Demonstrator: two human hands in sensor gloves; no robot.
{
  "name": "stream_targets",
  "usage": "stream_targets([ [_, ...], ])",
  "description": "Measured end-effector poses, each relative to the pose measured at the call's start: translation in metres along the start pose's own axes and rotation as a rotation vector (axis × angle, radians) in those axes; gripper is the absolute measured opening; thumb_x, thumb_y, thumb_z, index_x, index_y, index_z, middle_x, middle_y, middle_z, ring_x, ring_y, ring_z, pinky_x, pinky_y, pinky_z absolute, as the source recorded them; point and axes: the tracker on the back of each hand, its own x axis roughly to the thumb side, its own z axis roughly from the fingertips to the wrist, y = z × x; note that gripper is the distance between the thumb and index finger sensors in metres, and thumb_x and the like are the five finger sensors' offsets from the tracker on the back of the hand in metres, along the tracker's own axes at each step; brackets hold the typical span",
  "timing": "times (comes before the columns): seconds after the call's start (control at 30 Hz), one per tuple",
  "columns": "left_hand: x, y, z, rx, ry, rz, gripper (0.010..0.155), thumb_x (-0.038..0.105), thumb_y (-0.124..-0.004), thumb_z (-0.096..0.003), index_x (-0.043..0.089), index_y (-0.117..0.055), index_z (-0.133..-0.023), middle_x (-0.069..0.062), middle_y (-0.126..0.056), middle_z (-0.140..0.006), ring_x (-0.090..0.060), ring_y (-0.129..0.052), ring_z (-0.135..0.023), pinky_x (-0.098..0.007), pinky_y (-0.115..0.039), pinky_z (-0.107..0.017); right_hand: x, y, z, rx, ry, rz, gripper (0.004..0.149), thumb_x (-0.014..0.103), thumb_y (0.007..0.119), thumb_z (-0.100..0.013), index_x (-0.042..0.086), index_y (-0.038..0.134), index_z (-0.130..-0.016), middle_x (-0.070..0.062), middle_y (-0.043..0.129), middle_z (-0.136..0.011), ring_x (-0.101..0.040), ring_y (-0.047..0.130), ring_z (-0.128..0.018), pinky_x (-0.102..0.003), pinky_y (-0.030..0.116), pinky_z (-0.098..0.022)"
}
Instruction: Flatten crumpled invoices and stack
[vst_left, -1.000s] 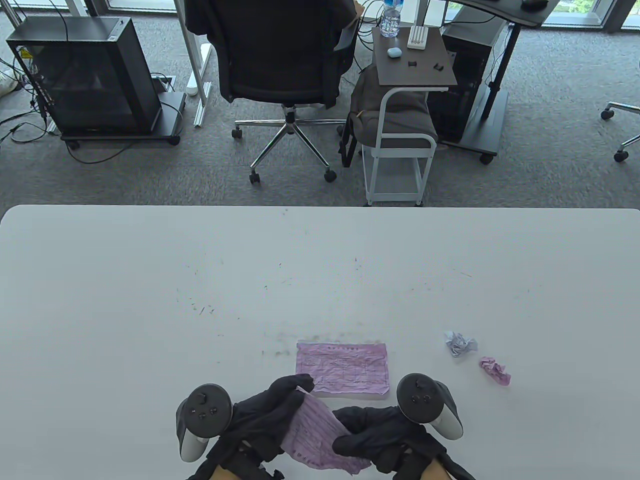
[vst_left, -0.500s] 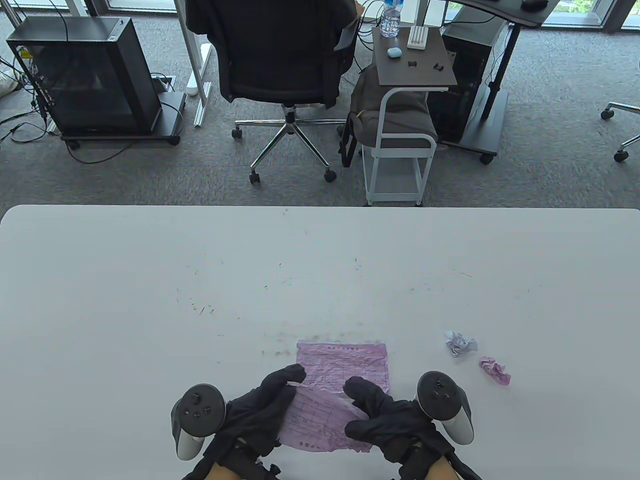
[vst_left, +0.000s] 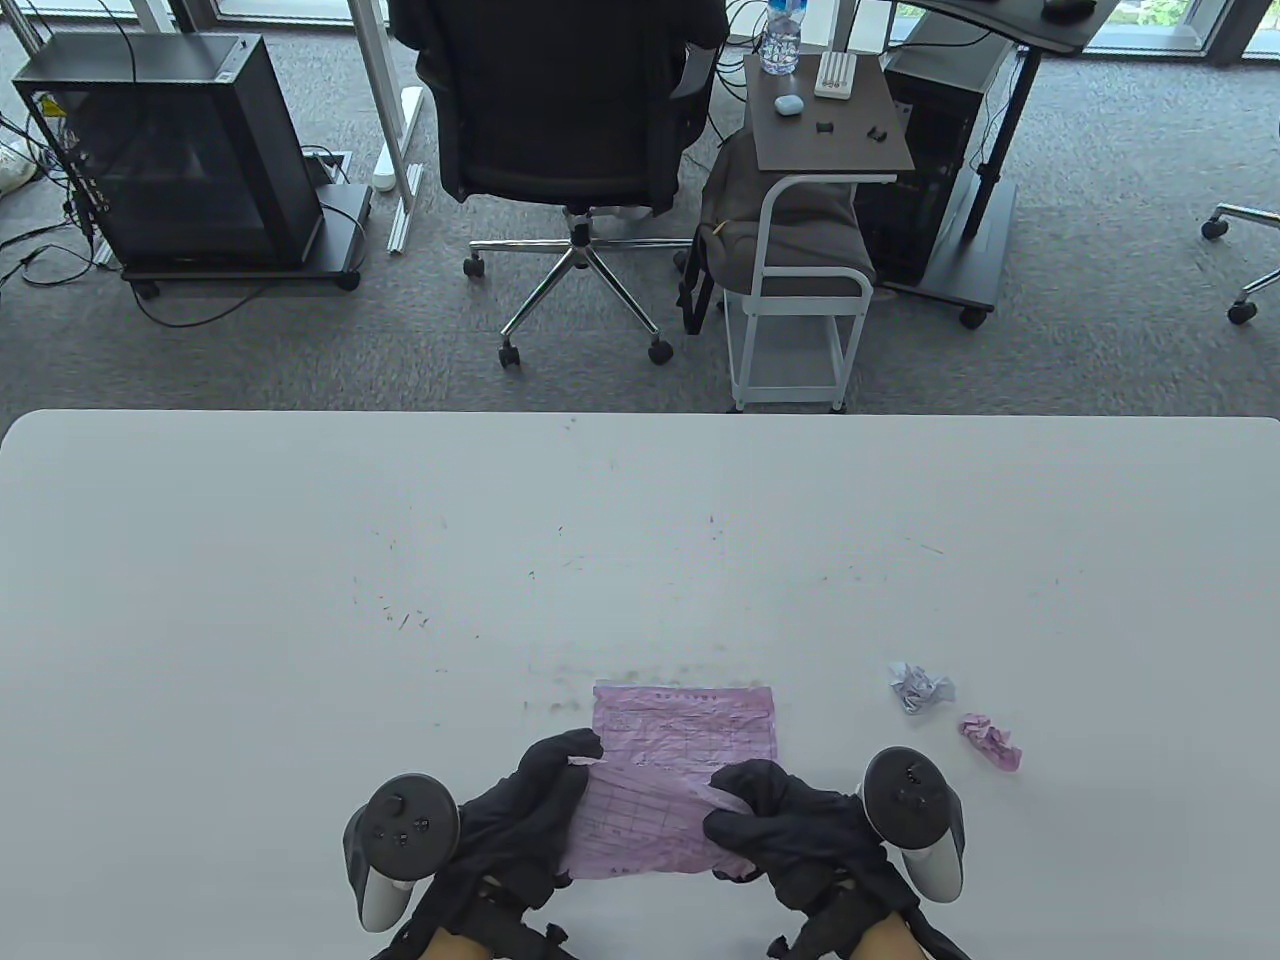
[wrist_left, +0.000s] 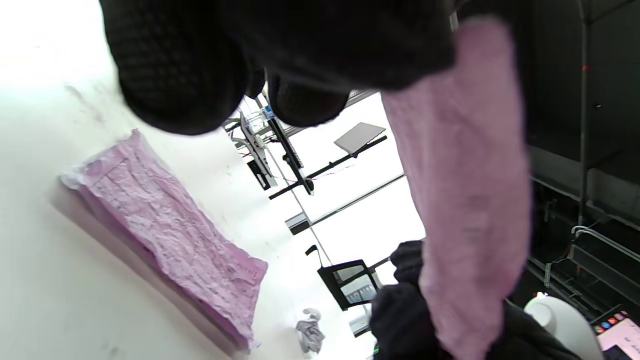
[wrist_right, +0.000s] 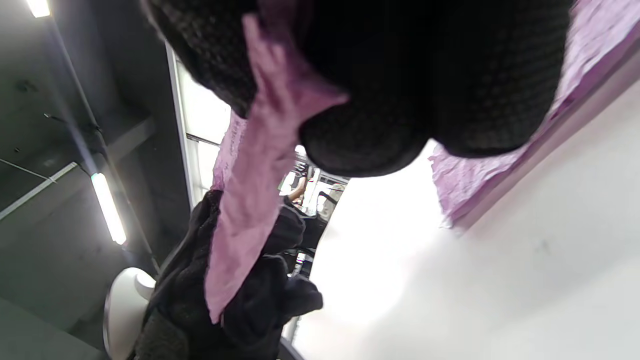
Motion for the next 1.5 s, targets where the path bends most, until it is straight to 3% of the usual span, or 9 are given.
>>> stream_targets([
  [0.17, -0.015, -0.015, -0.004, -0.201, 0.136, -0.272, 0.045, 0.033, -0.071, -0.0596, 0.008, -0.073, -0.097, -0.014, -0.09, -0.068, -0.013, -0.1, -0.019, -0.043, -0.09, -0.035, -0.009, 0.0, 0.002, 0.092, 0.189, 0.309, 0.051, 0.026, 0.085, -0.051, 0.005, 0.064, -0.093, -0.014, 0.095, -0.063, -0.019, 0.099, -0.035, -0.041, 0.09, -0.03],
  [0.27, -0.02, -0.025, -0.006, -0.286, 0.205, -0.517, 0.058, 0.031, -0.072, -0.0597, 0.014, -0.049, -0.111, -0.019, -0.066, -0.095, -0.025, -0.098, -0.048, -0.053, -0.082, -0.047, -0.021, 0.007, 0.0, 0.116, 0.281, 0.5, 0.05, 0.027, 0.086, -0.05, 0.005, 0.067, -0.091, -0.013, 0.095, -0.061, -0.018, 0.099, -0.034, -0.04, 0.09, -0.029],
  [0.37, -0.016, -0.031, -0.008, -0.29, 0.157, -0.652, 0.064, 0.031, -0.071, -0.0598, 0.024, -0.037, -0.112, -0.022, -0.039, -0.106, -0.038, -0.084, -0.073, -0.052, -0.078, -0.051, -0.032, 0.018, -0.004, 0.172, 0.361, 0.546, 0.05, 0.027, 0.086, -0.05, 0.005, 0.068, -0.091, -0.013, 0.095, -0.061, -0.019, 0.099, -0.034, -0.041, 0.09, -0.029],
  [0.5, -0.009, -0.045, -0.009, -0.452, 0.036, -0.656, 0.055, 0.032, -0.074, -0.059, 0.032, -0.052, -0.11, -0.017, -0.023, -0.11, -0.048, -0.06, -0.093, -0.057, -0.067, -0.06, -0.034, 0.028, -0.009, 0.203, 0.361, 0.615, 0.05, 0.027, 0.086, -0.05, 0.006, 0.067, -0.091, -0.013, 0.095, -0.062, -0.02, 0.1, -0.035, -0.041, 0.09, -0.03],
  [0.63, -0.01, -0.064, -0.005, -0.659, 0.074, -0.689, 0.054, 0.03, -0.075, -0.0587, 0.032, -0.056, -0.109, -0.014, -0.008, -0.11, -0.057, -0.034, -0.099, -0.065, -0.053, -0.066, -0.03, 0.036, -0.011, 0.209, 0.313, 0.631, 0.05, 0.026, 0.086, -0.05, 0.006, 0.067, -0.092, -0.013, 0.095, -0.064, -0.021, 0.1, -0.037, -0.042, 0.09, -0.031],
  [0.83, -0.027, -0.079, -0.003, -0.867, 0.293, -0.833, 0.071, 0.039, -0.076, -0.0576, 0.033, -0.031, -0.112, -0.016, 0.008, -0.105, -0.061, -0.007, -0.096, -0.067, -0.033, -0.067, -0.028, 0.041, -0.013, 0.228, 0.289, 0.68, 0.053, 0.024, 0.086, -0.05, 0.008, 0.063, -0.095, -0.015, 0.091, -0.071, -0.024, 0.098, -0.045, -0.044, 0.088, -0.036],
  [1.13, -0.034, -0.075, -0.006, -0.883, 0.398, -0.799, 0.08, 0.044, -0.075, -0.0544, 0.033, -0.017, -0.109, -0.014, 0.013, -0.104, -0.058, 0.006, -0.094, -0.069, -0.025, -0.066, -0.036, 0.023, -0.008, 0.259, 0.47, 0.686, 0.054, 0.023, 0.086, -0.051, 0.009, 0.061, -0.096, -0.016, 0.084, -0.075, -0.024, 0.093, -0.048, -0.046, 0.085, -0.04],
  [1.37, -0.037, -0.073, -0.006, -0.885, 0.4, -0.783, 0.084, 0.045, -0.077, -0.0525, 0.033, -0.015, -0.108, -0.013, 0.012, -0.104, -0.056, 0.009, -0.093, -0.069, -0.022, -0.064, -0.036, 0.013, -0.005, 0.222, 0.498, 0.751, 0.05, 0.021, 0.086, -0.051, 0.01, 0.064, -0.095, -0.016, 0.085, -0.075, -0.025, 0.093, -0.049, -0.047, 0.085, -0.04],
  [1.5, -0.038, -0.072, -0.006, -0.88, 0.391, -0.766, 0.084, 0.045, -0.078, -0.0523, 0.033, -0.017, -0.108, -0.013, 0.011, -0.104, -0.056, 0.009, -0.093, -0.069, -0.021, -0.064, -0.028, 0.007, -0.003, 0.187, 0.519, 0.784, 0.057, 0.026, 0.083, -0.053, 0.007, 0.057, -0.099, -0.026, 0.071, -0.089, -0.036, 0.087, -0.063, -0.055, 0.08, -0.047],
])
